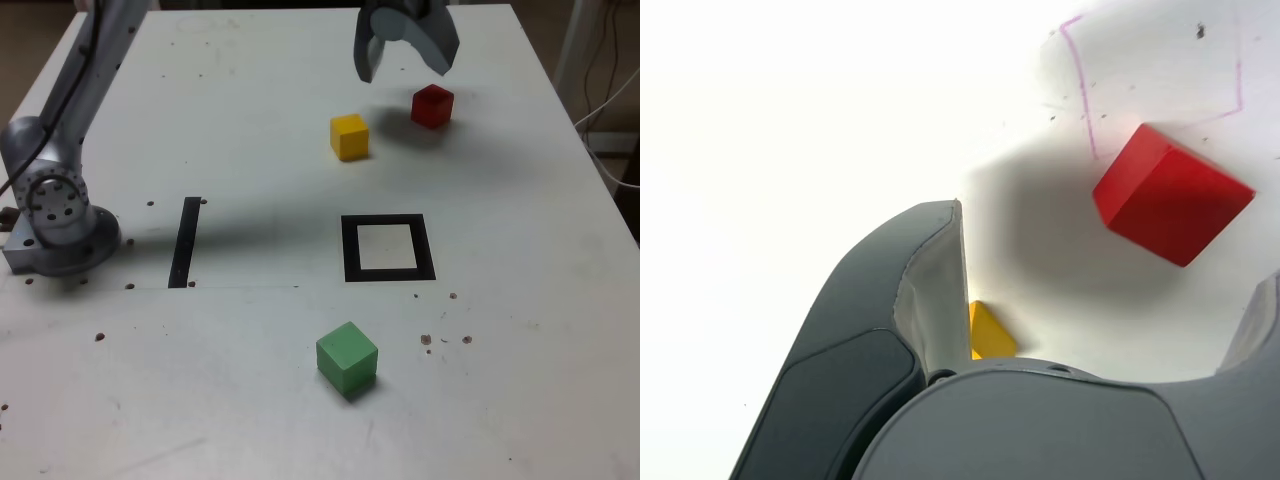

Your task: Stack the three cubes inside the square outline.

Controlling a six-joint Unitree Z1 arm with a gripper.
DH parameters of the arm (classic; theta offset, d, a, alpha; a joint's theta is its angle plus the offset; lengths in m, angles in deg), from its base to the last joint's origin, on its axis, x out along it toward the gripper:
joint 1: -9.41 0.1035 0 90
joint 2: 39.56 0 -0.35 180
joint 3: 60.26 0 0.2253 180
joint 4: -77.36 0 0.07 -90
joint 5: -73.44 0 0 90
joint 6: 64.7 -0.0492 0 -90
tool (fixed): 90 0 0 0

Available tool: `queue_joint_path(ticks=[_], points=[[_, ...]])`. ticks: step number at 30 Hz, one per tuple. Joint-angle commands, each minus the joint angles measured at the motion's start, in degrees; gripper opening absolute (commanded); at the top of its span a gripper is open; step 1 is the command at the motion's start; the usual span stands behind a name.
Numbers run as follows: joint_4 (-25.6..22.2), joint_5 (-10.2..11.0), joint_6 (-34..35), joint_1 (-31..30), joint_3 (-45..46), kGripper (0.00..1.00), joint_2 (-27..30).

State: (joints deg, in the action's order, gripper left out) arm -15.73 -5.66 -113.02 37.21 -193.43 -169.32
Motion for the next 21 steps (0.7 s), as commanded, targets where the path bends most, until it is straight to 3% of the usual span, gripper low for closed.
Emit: queue_joint_path(ticks=[1,9,21], points=[[-0.26,-0.08,-1.22,0.19,-1.72,0.99,-1.45],[0.63,1.30,-8.68,0.31,-3.51,0.99,-3.47],[2.77,5.99,-17.00,-0.45,-5.03,0.99,-5.06]])
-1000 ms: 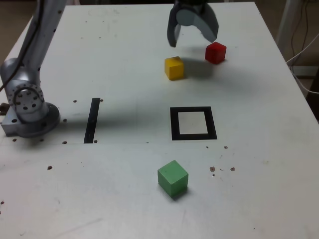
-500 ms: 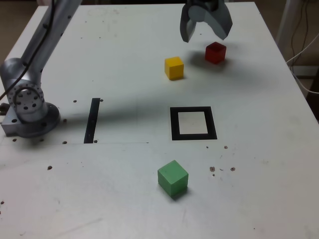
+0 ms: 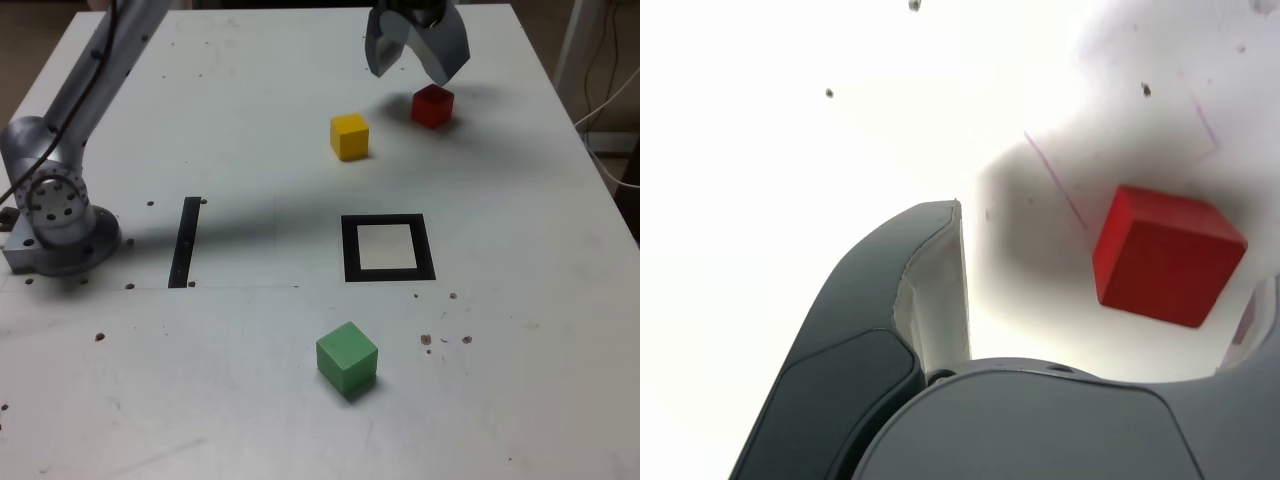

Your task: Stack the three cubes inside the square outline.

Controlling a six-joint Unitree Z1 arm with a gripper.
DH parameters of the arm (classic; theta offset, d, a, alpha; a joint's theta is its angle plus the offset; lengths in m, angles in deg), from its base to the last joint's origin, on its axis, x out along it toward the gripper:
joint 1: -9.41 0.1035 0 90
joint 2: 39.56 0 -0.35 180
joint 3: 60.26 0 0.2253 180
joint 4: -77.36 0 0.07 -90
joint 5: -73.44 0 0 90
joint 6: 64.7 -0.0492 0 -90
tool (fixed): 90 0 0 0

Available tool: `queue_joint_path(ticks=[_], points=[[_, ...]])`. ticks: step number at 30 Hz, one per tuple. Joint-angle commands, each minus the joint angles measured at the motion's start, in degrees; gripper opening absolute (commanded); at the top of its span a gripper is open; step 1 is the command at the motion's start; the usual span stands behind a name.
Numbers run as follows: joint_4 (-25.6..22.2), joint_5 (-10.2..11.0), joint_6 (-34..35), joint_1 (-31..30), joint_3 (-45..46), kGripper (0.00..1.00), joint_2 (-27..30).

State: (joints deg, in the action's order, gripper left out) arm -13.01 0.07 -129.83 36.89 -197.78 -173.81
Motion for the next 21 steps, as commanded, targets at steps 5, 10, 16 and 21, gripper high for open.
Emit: queue_joint_path(ticks=[5,10,16,21], points=[[-0.23,0.44,-0.51,-1.06,-2.66,0.99,-2.30],[-1.37,0.34,-0.49,-2.49,-4.81,0.97,-3.81],[-2.81,0.47,0.25,-4.10,-6.39,0.94,-5.28],[-3.22,0.53,1.19,-4.67,-6.39,0.89,-6.43]])
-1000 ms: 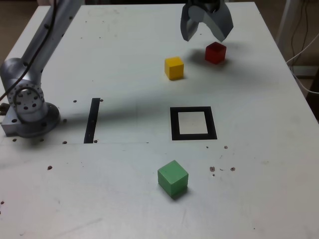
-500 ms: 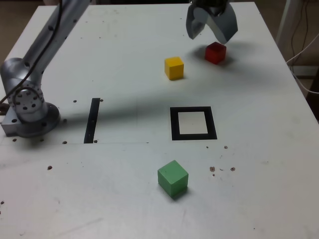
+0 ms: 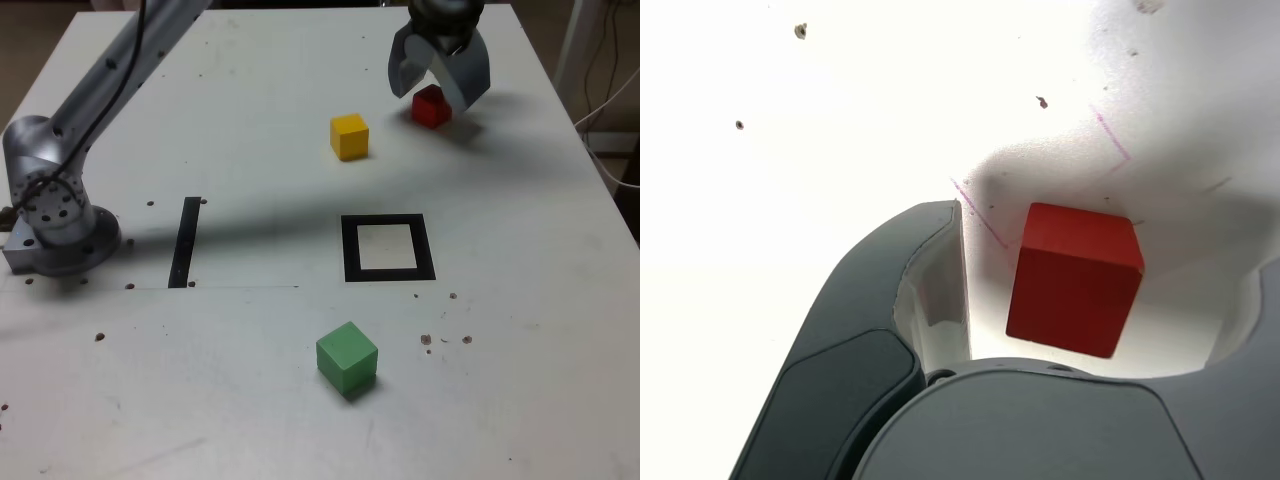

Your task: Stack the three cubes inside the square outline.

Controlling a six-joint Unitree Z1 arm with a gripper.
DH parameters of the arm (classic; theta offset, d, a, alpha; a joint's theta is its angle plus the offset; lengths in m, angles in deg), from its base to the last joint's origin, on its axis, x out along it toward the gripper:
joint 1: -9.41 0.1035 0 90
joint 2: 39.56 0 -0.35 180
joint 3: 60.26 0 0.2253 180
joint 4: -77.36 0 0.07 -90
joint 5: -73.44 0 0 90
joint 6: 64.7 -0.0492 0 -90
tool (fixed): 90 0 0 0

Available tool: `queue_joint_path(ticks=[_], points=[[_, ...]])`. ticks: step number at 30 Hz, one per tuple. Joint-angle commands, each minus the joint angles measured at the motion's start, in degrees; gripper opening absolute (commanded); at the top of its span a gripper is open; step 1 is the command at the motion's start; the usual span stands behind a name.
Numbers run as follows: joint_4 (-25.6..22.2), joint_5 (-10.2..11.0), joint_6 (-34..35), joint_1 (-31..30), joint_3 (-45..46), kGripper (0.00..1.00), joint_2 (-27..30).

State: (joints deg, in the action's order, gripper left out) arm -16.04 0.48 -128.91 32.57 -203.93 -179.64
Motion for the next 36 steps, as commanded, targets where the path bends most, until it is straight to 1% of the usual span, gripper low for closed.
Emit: queue_joint_path(ticks=[1,4,6,9,12,15,19,36], points=[[-0.25,0.17,0.53,-0.50,-0.24,0.88,-0.81],[-0.43,0.51,1.36,-0.76,-0.28,0.83,-1.10],[-0.53,0.88,2.12,-0.83,-0.33,0.77,-1.22],[-0.54,1.27,3.00,-0.87,-0.42,0.62,-1.30],[-0.38,1.09,3.09,-0.96,-0.50,0.46,-1.24],[-0.32,0.73,2.85,-1.06,-0.54,0.36,-1.19],[-0.42,0.45,2.71,-1.15,-0.58,0.33,-1.27],[-0.82,-0.50,3.01,-1.34,-1.07,0.33,-0.80]])
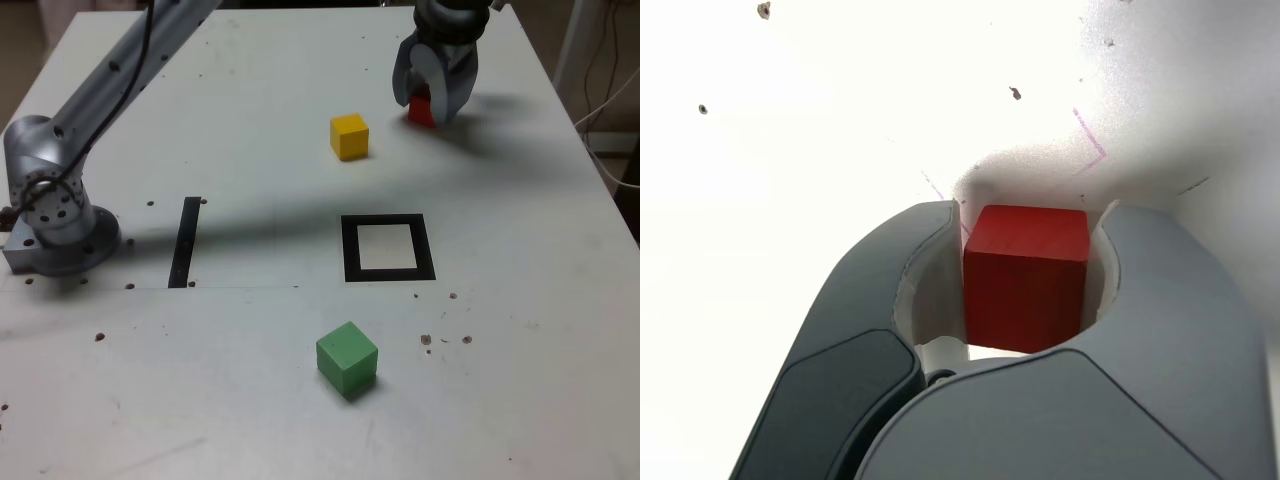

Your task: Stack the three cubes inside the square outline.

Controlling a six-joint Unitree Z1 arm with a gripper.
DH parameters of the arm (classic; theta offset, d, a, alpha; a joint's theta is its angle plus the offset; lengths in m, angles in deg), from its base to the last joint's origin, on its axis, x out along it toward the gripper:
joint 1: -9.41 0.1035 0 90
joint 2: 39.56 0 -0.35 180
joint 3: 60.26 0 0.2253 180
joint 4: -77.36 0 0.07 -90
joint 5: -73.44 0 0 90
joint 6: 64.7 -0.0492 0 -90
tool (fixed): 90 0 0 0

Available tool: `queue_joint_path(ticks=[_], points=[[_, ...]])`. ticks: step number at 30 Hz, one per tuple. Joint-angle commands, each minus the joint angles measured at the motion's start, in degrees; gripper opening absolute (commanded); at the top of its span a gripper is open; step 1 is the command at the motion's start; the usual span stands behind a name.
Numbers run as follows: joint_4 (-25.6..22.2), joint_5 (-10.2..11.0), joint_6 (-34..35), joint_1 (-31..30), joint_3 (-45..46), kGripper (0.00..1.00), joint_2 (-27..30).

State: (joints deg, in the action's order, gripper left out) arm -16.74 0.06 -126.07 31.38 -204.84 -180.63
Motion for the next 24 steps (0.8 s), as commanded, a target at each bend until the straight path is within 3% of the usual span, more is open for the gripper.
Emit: queue_joint_path(ticks=[1,14,24], points=[[-0.14,-0.14,0.26,-0.16,-0.08,0.33,0.41],[0.28,-1.45,5.89,-3.17,5.96,0.31,7.93],[0.20,-1.16,22.24,-9.21,16.50,0.31,16.65]])
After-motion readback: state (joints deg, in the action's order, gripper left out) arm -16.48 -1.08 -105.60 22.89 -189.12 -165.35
